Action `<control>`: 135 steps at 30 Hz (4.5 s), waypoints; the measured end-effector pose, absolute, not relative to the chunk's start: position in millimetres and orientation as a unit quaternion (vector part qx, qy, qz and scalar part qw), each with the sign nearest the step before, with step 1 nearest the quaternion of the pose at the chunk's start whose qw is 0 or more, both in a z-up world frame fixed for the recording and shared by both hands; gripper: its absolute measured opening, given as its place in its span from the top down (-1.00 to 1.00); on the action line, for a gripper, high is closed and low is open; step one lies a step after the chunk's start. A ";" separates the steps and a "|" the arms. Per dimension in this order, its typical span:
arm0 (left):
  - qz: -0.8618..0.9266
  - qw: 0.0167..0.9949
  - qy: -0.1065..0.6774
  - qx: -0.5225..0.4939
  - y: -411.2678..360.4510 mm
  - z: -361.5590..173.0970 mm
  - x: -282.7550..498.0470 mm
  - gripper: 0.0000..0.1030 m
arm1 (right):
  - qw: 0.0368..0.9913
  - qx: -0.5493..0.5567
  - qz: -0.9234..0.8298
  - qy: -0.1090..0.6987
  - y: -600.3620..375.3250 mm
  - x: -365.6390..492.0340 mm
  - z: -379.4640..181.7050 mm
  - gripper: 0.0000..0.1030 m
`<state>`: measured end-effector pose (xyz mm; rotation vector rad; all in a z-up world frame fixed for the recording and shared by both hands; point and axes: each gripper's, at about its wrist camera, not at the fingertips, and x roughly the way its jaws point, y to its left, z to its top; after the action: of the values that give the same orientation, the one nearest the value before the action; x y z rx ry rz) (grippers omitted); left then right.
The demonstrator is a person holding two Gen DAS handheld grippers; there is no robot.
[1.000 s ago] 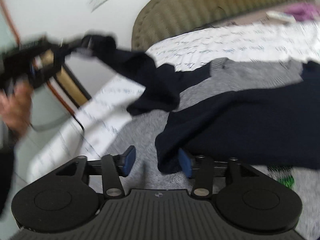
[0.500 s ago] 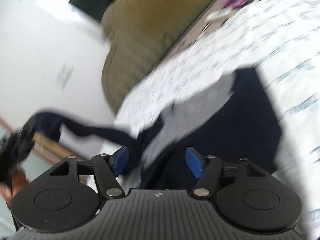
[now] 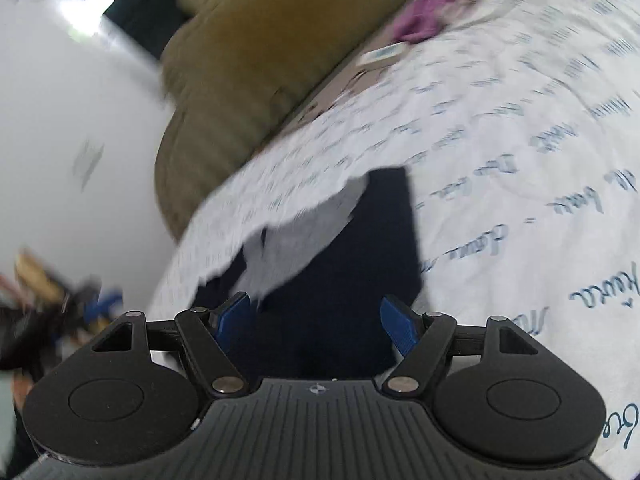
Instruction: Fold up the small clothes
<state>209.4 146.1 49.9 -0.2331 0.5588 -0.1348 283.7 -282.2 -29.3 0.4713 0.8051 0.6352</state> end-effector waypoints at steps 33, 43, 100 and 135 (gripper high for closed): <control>0.006 0.933 0.335 -0.127 169.0 -36.4 289.8 -0.67 | 0.871 0.153 0.230 0.407 -293.2 331.4 -32.7 0.71; -0.017 0.879 0.386 -0.279 200.5 -55.3 328.4 -0.67 | 0.872 0.185 0.199 0.406 -322.3 336.8 -42.7 0.72; 0.055 0.946 0.208 -0.242 242.3 -10.8 2.9 -0.66 | 0.865 0.169 0.174 0.439 -343.6 98.5 -53.5 -0.31; -0.010 0.913 0.405 0.047 55.2 -26.7 -74.4 -0.82 | 0.876 0.090 0.231 0.414 -300.9 20.5 -63.9 -0.93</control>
<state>-74.4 55.2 -26.7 0.0975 0.8351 -0.0211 20.5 -300.9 -63.9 0.1876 0.8641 0.4814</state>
